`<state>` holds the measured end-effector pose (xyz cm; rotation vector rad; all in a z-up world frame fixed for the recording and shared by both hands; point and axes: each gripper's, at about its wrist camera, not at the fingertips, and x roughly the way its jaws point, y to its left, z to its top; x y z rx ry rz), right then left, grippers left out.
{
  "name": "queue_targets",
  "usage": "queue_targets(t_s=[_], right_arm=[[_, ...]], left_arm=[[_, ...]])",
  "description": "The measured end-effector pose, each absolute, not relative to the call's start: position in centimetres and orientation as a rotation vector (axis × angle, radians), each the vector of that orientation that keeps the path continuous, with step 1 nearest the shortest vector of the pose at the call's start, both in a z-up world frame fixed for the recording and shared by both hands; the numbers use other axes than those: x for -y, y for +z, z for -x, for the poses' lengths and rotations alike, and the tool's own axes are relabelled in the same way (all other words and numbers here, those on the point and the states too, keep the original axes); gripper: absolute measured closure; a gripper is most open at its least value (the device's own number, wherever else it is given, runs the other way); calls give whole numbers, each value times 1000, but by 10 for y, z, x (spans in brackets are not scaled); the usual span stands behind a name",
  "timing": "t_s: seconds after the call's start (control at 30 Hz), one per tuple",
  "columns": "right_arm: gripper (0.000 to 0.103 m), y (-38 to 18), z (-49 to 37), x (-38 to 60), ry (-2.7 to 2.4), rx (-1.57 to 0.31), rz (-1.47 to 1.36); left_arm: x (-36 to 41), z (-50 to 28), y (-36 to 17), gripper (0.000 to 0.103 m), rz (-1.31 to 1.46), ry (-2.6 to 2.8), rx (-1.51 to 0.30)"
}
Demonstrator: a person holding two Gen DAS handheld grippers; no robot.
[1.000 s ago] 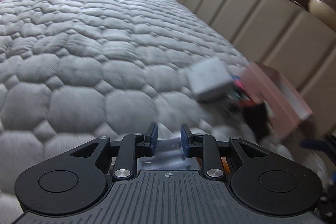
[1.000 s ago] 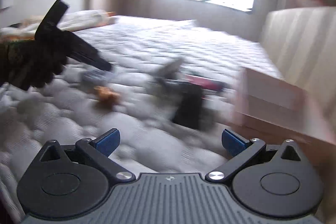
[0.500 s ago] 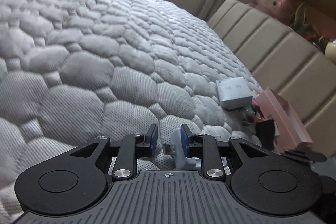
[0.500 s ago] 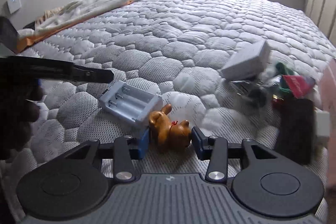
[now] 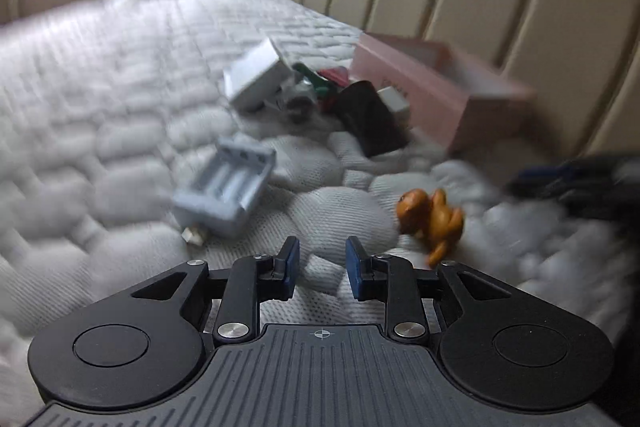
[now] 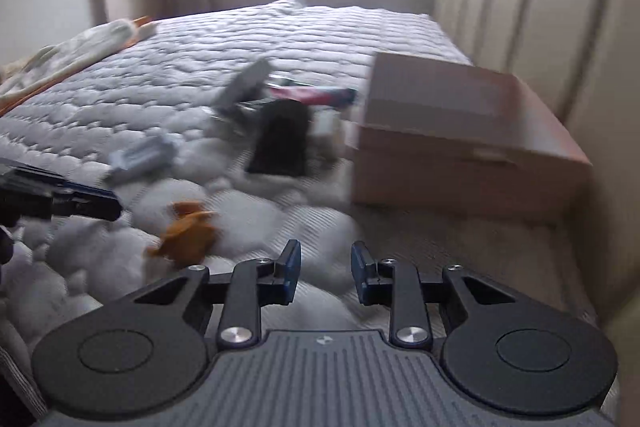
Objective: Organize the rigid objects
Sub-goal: 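Grasp the orange toy dog with the right gripper while the left gripper approaches the charger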
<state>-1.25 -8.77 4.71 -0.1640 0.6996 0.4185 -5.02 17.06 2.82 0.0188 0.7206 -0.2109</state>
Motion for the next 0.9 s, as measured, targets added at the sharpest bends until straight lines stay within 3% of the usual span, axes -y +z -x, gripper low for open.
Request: queue_targets(t_s=[0.07,0.13,0.2,0.37,0.5,0.6,0.9], right_arm=[[70,43,19,97,409,-689,171],[45,38,23,99,425,-699,162],[40,40,29,93,480,-679,147],[40,50,31,51,633,-628,168],[42,38,4,13,676,-711,138],[65,30,-1,-1,662,-744,156],[66,48,18,46,548,-617,206]], left_arm=[[-156,51,29,76,-76,-181,-724],[-151,50,31,74,-70,-195,-744],[-152,48,36,73,-81,-175,-736],[-164,45,50,73,-100,-53,-703],[-178,38,49,73,-76,11,-722],[-185,32,47,73,-65,30,-721],[-183,9,35,73,-115,-13,-695]])
